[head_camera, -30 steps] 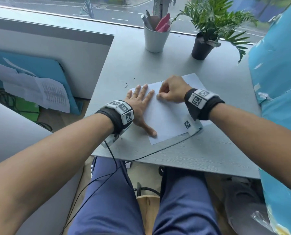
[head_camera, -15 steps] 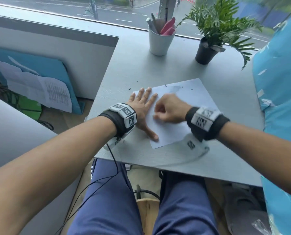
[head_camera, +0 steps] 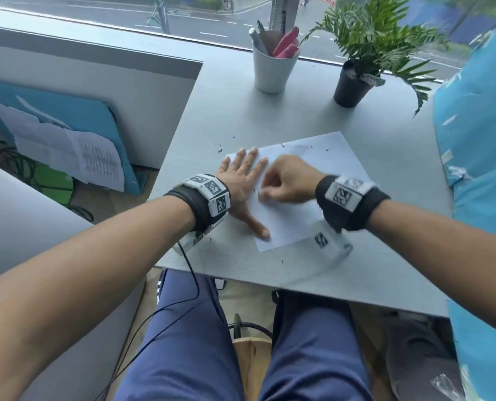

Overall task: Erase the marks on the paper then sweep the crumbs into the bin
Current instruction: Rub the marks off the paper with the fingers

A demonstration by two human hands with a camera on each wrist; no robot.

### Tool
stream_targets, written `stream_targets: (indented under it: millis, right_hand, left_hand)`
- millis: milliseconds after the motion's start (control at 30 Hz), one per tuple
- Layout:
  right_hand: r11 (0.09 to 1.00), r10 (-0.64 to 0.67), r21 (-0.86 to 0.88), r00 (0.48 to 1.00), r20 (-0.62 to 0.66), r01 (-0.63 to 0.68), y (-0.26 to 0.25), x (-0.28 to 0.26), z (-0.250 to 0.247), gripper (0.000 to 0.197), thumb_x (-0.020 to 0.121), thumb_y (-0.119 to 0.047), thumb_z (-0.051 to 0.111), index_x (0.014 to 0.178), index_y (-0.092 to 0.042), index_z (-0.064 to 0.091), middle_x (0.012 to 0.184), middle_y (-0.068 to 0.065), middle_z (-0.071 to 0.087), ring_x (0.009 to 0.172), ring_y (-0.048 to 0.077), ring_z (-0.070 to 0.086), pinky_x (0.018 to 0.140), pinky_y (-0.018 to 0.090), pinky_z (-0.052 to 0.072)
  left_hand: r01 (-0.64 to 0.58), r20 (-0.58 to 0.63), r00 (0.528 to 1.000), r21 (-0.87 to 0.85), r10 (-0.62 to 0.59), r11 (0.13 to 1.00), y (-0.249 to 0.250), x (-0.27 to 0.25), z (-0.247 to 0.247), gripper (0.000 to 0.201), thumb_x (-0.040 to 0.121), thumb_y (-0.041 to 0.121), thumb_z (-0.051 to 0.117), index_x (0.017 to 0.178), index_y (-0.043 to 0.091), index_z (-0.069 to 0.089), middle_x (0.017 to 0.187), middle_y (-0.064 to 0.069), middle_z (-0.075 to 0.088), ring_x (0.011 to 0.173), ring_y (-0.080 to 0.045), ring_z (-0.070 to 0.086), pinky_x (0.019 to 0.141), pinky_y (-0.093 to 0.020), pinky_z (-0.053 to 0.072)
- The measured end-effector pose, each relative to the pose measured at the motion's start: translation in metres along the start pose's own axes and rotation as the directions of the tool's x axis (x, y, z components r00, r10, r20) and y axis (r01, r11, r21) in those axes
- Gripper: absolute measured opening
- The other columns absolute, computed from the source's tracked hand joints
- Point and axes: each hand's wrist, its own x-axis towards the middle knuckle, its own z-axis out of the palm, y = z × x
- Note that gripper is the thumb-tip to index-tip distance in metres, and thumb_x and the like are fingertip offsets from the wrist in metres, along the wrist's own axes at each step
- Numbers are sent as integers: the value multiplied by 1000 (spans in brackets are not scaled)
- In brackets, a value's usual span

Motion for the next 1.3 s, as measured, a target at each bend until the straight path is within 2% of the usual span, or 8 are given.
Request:
stream_targets:
  millis: [133,300,467,667,833,1033,1167,1300]
  right_hand:
    - [997,77,21,981,-178,-74,15,21,-15,19,81,-23,65,81,-7,76,75,5,74,66,17,64,64,21,46]
    - [996,-42,84,996,85,35,-16,-21,18,8,81,-20,69,76,-16,75,65,-7,67,55,0,57,55,13,44]
    - [994,100,68,976,-195,-88,15,21,-11,17,80,-26,69,82,-11,78,78,5,75,69,15,65,65,19,45]
    - [994,-30,105,997,67,23,-17,-19,19,11,79,-20,68,73,-13,76,67,-1,71,60,11,63,57,22,51]
    - [987,135,114,967,-214,-113,11,19,-7,17,79,-25,69,78,-11,77,73,3,72,67,15,63,64,20,46]
    - [994,30,101,999,25,-32,-18,-13,19,15,78,-19,67,73,-8,74,67,3,71,59,14,63,56,25,51]
    - [977,192,133,961,-197,-167,6,13,-7,19,80,-24,68,81,-7,77,79,8,75,72,18,67,63,19,45]
    - [956,281,154,930,-238,-250,21,-5,-22,16,83,-27,69,79,-12,74,78,3,71,75,13,61,71,21,46]
  left_hand:
    - [11,11,1000,-11,-11,1000,1,-2,-3,166,38,93,67,151,20,-29,156,-6,-38,143,-28,-36,119,-50,-16]
    - [10,5,1000,16,-10,1000,2,-1,-1,167,36,93,67,151,20,-29,156,-6,-39,143,-29,-35,118,-50,-17]
    - [7,-12,1000,-11,-7,1000,1,-1,0,166,36,94,67,152,20,-27,157,-5,-37,143,-28,-35,118,-48,-18]
    - [2,-19,1000,11,-1,1000,2,-1,0,165,39,93,68,152,20,-28,156,-7,-38,143,-29,-34,118,-49,-17]
    - [4,-19,1000,-17,-4,1000,0,0,0,167,36,95,66,152,18,-27,157,-5,-36,144,-28,-34,117,-46,-19]
    - [4,-14,1000,4,-4,1000,0,2,2,167,37,95,65,151,19,-30,155,-4,-40,142,-26,-37,111,-44,-23]
    - [-12,-11,1000,-15,12,1000,-2,2,2,167,35,97,63,151,21,-30,155,-2,-40,142,-26,-37,114,-44,-22]
    - [-16,1,1000,4,16,1000,-4,4,4,167,34,98,62,151,22,-30,155,-1,-41,142,-25,-38,113,-43,-22]
